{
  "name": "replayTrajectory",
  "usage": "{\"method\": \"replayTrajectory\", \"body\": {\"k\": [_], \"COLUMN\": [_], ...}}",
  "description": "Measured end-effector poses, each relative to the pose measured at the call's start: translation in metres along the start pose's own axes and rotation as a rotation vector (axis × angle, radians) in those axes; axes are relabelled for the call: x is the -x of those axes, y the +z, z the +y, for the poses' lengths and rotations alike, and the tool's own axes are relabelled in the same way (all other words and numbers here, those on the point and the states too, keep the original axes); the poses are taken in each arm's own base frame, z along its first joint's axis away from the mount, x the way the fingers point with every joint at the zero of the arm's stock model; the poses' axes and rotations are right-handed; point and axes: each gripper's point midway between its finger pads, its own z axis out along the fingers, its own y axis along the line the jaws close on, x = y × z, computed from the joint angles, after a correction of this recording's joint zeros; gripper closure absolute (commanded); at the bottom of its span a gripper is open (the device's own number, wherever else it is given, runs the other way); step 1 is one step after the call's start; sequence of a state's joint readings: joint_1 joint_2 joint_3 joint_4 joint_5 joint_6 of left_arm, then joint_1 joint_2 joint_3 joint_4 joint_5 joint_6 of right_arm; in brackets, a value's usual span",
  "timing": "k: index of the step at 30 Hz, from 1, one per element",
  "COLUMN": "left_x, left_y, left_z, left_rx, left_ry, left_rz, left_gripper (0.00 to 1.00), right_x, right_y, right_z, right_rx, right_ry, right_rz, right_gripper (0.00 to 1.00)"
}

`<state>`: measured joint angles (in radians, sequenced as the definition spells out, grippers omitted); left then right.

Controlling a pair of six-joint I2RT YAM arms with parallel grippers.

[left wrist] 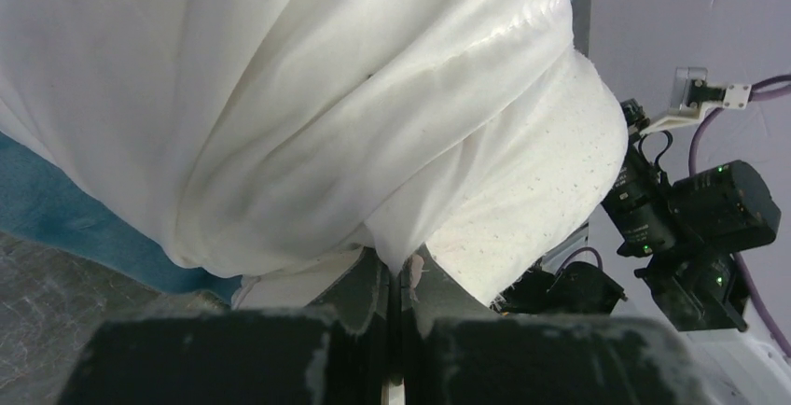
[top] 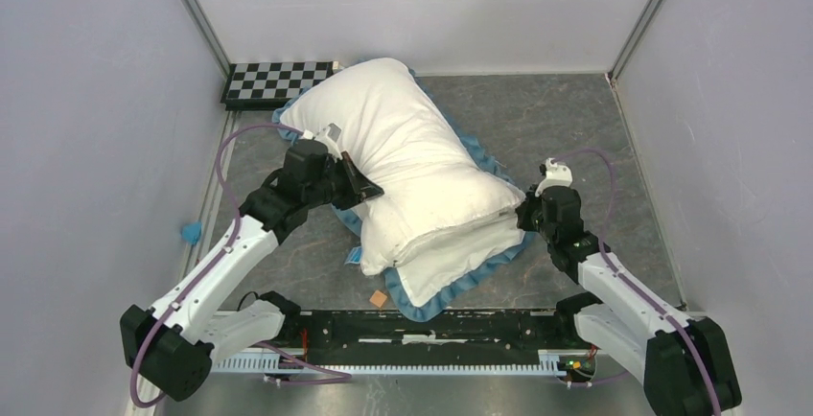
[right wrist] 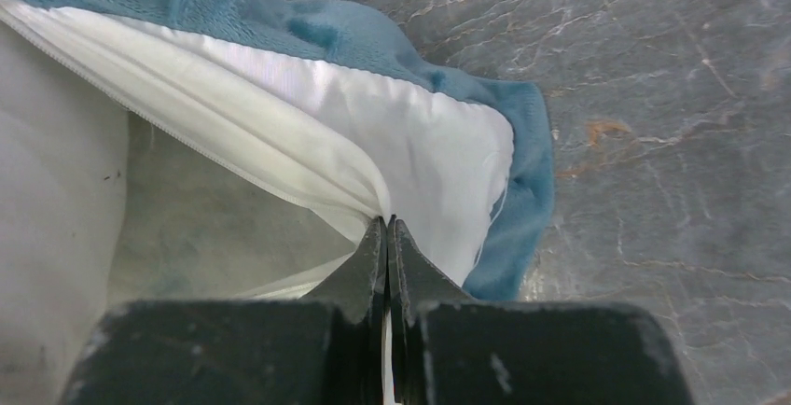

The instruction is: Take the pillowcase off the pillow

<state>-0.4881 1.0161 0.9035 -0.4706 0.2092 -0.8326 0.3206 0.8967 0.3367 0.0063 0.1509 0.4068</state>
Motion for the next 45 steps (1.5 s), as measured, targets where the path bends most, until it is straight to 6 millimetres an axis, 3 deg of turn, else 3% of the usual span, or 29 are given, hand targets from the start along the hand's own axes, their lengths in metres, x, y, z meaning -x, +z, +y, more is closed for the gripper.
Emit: {"method": "replayTrajectory", "body": {"k": [10, 13, 17, 23, 26, 29, 30, 31, 34, 38, 45], "left_x": [-0.006, -0.008, -0.019, -0.04, -0.051, -0.065, -0.068, -0.072, -0.081, -0.09, -0.08], "left_y": [0.001, 0.003, 0.012, 0.029, 0.031, 0.03, 0.031, 0.032, 0.036, 0.032, 0.006], "left_z": [-0.004, -0.005, -0.006, -0.028, -0.044, -0.068, -0.075, -0.081, -0.09, -0.097, -0.09], "left_rx": [-0.049, -0.066, -0.14, -0.333, -0.392, -0.448, -0.462, -0.476, -0.508, -0.537, -0.457], "left_ry": [0.054, 0.061, 0.07, 0.092, 0.136, 0.219, 0.239, 0.258, 0.287, 0.325, 0.424], "left_rz": [0.05, 0.054, 0.084, 0.203, 0.24, 0.256, 0.257, 0.26, 0.278, 0.288, 0.221], "left_gripper": [0.98, 0.98, 0.98, 0.98, 0.98, 0.98, 0.98, 0.94, 0.7, 0.49, 0.21], "right_x": [-0.014, -0.009, 0.003, 0.033, 0.056, 0.094, 0.107, 0.123, 0.165, 0.188, 0.18], "right_y": [0.017, 0.02, 0.022, 0.039, 0.058, 0.082, 0.087, 0.09, 0.088, 0.073, 0.017], "right_z": [0.011, 0.019, 0.037, 0.065, 0.079, 0.091, 0.096, 0.1, 0.114, 0.117, 0.081], "right_rx": [0.104, 0.156, 0.253, 0.36, 0.399, 0.416, 0.426, 0.437, 0.473, 0.473, 0.317], "right_ry": [0.009, 0.0, -0.004, 0.027, 0.032, 0.019, 0.014, 0.007, -0.013, -0.027, -0.034], "right_rz": [0.096, 0.098, 0.082, 0.07, 0.074, 0.052, 0.035, 0.013, -0.075, -0.14, -0.216], "right_gripper": [0.98, 0.92, 0.91, 0.92, 0.9, 0.82, 0.72, 0.6, 0.27, 0.02, 0.02]}}
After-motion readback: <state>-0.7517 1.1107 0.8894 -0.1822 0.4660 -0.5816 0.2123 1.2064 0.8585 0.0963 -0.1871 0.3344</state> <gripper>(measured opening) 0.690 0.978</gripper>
